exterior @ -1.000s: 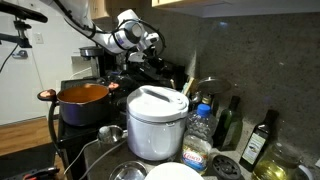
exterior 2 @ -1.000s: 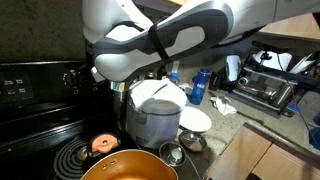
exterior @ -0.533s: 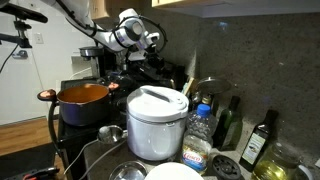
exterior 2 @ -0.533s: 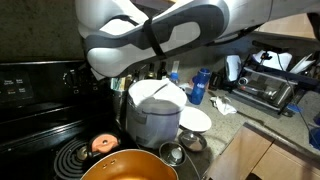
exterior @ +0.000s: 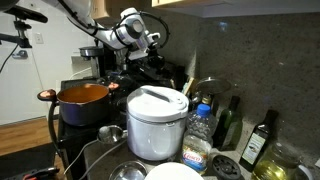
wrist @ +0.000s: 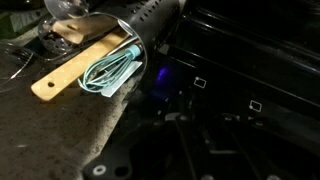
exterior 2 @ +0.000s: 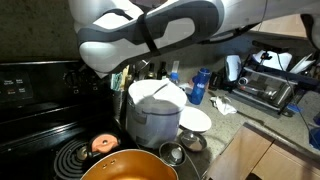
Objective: Turn the right knob on the stove to the left then to the right
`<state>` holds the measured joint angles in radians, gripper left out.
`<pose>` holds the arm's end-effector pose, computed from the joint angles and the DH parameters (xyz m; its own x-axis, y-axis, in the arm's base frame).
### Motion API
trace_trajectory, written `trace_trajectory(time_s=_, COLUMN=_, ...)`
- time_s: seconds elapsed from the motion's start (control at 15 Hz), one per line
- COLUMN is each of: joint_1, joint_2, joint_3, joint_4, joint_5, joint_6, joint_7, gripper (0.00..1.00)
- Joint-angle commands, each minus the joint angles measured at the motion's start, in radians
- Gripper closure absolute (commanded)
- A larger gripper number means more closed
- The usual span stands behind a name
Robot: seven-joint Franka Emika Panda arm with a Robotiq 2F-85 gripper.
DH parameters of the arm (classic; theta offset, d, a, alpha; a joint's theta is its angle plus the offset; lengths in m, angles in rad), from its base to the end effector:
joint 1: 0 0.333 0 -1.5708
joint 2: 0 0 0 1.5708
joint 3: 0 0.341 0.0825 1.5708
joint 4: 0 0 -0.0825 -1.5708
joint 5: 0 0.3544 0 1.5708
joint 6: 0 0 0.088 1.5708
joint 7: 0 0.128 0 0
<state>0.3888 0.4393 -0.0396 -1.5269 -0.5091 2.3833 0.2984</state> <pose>0.6714 0.2372 0.4680 0.8091 0.3928 0.4371 0.2483 -0.9027 0.3515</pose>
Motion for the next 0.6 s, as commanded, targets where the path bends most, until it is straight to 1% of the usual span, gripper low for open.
trace_trajectory(time_s=0.0, joint_1=-0.013, joint_2=0.034, joint_3=0.030, joint_4=0.015, joint_5=0.004, joint_6=-0.074, joint_7=-0.056, gripper=0.95)
trace_trajectory(time_s=0.2, joint_1=-0.011, joint_2=0.055, joint_3=0.042, joint_4=0.017, joint_5=0.004, joint_6=-0.116, joint_7=-0.075, gripper=0.95)
trace_trajectory(time_s=0.4, joint_1=-0.010, joint_2=0.081, joint_3=0.049, joint_4=0.017, joint_5=0.009, joint_6=-0.100, joint_7=-0.056, gripper=0.95)
trace_trajectory(time_s=0.47, joint_1=-0.009, joint_2=0.085, joint_3=0.049, joint_4=0.018, joint_5=0.012, joint_6=-0.102, joint_7=-0.053, gripper=0.54)
trace_trajectory(time_s=0.53, joint_1=-0.011, joint_2=0.084, joint_3=0.049, joint_4=0.015, joint_5=0.015, joint_6=-0.092, joint_7=-0.044, gripper=0.52)
